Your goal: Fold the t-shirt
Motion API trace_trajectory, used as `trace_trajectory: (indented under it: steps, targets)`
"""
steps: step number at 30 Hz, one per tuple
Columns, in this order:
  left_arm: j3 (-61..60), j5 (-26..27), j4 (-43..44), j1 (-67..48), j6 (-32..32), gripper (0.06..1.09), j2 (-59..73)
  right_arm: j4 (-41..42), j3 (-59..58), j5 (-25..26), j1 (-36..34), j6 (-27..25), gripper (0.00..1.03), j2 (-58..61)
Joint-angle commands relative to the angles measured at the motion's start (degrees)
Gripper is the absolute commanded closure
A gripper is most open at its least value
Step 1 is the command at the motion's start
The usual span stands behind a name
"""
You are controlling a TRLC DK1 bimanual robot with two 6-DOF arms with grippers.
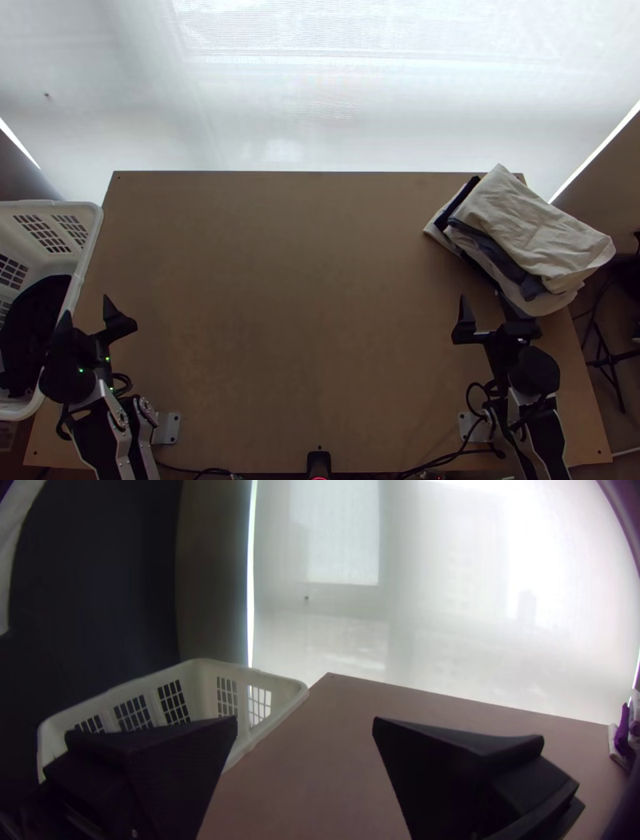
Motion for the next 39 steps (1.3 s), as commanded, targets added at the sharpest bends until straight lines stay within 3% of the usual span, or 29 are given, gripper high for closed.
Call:
trace_trajectory:
  steps: [1,8,12,14,17,22,31,39]
  targets:
    - [12.2,-0.4,-4.8,0.1,-1.0,0.1,9.6,2.3,0.4,0.0,-5.9,-4.4,0.04,3.6]
    - [38.7,-0.9,-13.0,12.0,-1.8,0.1,40.8,2.0,3.9,0.2,-8.5,-6.4,0.04,8.4]
    - [52.9,-0.5,-18.6,20.8,-0.5,0.1,57.5,5.0,2.0,0.2,-8.3,-13.9,0.04,4.4]
    - [56.2,-0.6,-18.1,24.2,2.0,0.1,63.8,3.3,0.1,0.0,-7.4,-16.3,0.04,-3.4]
    - [60.4,-0.6,-18.3,28.7,5.5,0.1,72.3,3.5,1.3,0.1,-5.0,-19.6,0.05,-3.2]
    - [63.9,-0.5,-18.5,33.8,10.8,0.1,86.7,1.7,3.0,0.1,-3.9,-19.6,0.05,-3.1]
    - [69.4,-1.7,-14.6,35.6,12.1,0.1,111.7,2.6,2.0,0.4,-7.0,-17.0,0.05,-2.7]
    - [87.6,-6.5,-12.8,37.3,14.4,0.1,132.7,2.7,1.7,0.3,-9.5,-17.0,0.05,-2.2]
